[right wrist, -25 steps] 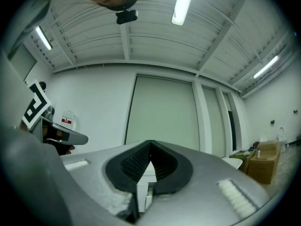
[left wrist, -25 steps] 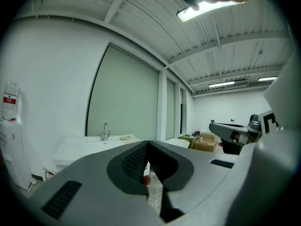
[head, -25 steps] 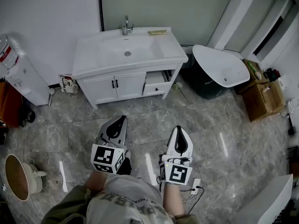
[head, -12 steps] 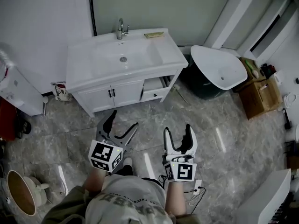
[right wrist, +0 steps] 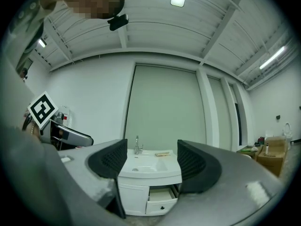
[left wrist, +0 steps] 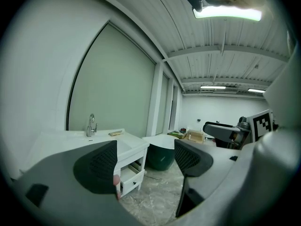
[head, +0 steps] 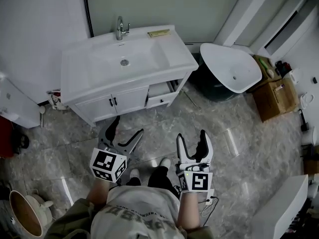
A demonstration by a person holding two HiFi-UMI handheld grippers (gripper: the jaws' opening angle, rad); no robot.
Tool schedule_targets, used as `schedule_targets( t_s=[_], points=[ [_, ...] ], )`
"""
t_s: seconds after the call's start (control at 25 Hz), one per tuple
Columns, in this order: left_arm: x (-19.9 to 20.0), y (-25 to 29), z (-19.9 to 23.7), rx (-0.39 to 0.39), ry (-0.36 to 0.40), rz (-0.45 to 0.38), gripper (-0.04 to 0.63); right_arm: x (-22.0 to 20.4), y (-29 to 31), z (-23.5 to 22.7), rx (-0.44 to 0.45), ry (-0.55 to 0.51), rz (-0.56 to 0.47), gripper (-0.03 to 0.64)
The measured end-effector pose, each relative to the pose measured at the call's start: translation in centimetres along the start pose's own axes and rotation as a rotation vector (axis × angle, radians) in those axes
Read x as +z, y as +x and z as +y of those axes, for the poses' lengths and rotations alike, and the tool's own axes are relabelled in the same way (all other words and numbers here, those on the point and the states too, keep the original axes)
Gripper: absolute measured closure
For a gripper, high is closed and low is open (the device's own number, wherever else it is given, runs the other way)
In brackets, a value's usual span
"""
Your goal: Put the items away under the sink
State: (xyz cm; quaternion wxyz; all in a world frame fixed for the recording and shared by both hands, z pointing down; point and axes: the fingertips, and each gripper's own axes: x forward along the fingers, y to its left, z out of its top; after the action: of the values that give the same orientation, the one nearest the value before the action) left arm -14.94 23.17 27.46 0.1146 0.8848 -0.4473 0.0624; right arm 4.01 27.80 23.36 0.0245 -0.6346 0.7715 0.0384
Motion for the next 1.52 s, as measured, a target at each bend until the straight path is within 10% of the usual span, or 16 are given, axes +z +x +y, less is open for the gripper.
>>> schedule_targets(
  t_s=[0.96, 1.52],
  points=[
    [5.9, 26.0, -3.8, 0.153, -0.011, 0.001, 0.225, -2.0, 19.9, -22.5, 0.258, 0.002, 0.011, 0.291],
    [4.9, 32.0, -1.6, 0.195, -0.033, 0.076, 0.225, -7.2, 25.4, -26.9, 0.288, -0.003, 0.117, 0.293]
  ],
)
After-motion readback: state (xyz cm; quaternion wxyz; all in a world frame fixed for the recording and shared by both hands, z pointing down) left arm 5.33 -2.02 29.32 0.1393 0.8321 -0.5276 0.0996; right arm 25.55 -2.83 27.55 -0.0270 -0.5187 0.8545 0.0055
